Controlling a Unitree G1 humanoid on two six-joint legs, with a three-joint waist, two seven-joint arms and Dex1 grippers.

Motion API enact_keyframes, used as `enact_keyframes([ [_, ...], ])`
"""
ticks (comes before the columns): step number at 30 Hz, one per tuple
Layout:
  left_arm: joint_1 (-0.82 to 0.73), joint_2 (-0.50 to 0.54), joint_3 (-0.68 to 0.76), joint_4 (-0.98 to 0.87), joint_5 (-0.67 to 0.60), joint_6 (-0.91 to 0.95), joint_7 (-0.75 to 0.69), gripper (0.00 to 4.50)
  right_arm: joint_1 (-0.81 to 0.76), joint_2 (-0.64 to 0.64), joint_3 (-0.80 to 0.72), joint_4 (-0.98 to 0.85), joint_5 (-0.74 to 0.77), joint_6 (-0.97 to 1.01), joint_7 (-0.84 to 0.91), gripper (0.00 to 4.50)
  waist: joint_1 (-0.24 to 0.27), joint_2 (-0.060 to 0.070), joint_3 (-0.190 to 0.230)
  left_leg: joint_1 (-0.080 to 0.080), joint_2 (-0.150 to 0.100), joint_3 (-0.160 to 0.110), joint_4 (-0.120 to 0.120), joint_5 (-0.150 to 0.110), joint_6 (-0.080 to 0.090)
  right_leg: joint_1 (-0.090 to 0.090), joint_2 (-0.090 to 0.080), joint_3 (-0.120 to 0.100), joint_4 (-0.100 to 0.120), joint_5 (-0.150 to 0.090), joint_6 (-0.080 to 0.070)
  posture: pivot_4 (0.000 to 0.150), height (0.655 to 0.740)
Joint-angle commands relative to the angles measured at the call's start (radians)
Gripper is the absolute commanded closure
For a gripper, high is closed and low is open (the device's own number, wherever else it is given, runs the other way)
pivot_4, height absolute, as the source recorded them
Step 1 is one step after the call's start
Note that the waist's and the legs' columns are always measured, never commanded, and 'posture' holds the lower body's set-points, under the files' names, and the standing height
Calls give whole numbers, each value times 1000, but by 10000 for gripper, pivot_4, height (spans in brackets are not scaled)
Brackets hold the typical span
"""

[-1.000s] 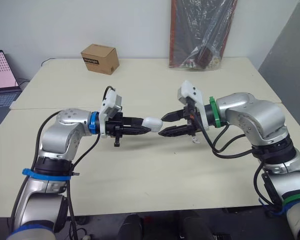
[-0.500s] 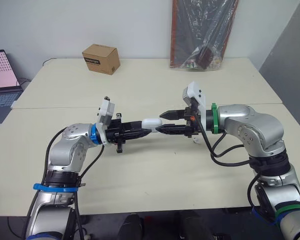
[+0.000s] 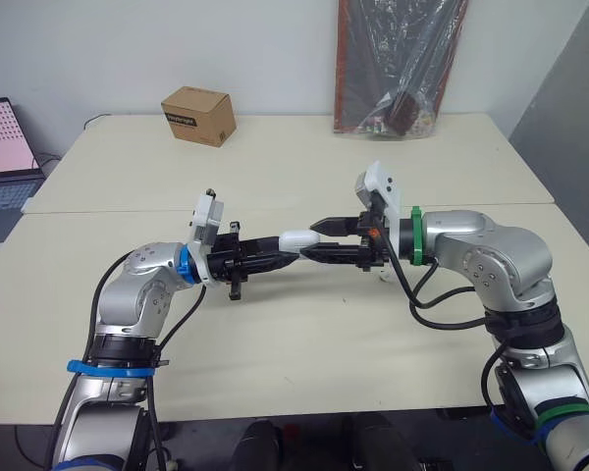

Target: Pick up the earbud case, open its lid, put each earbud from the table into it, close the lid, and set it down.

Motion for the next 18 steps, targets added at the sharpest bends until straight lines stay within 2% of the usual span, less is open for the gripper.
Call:
enact_keyframes([
  [1, 0, 9, 0, -35, -12, -23, -31, 37771, -31, 3, -42, -19, 20, -5, -23, 17261, 0, 0, 0, 0, 0, 0, 0, 0, 0, 0, 0, 0, 0, 0, 0, 1500, 7400],
  [14, 23, 12, 5, -27, 4, -60, -46, 37771, -54, 8, -54, 16, 36, -18, -48, 17261, 0, 0, 0, 0, 0, 0, 0, 0, 0, 0, 0, 0, 0, 0, 0, 1500, 7400],
  [18, 13, -6, 19, -10, 29, -70, 39, 37771, -45, 6, -67, 0, 70, 4, -32, 17261, 0, 0, 0, 0, 0, 0, 0, 0, 0, 0, 0, 0, 0, 0, 0, 1500, 7400],
])
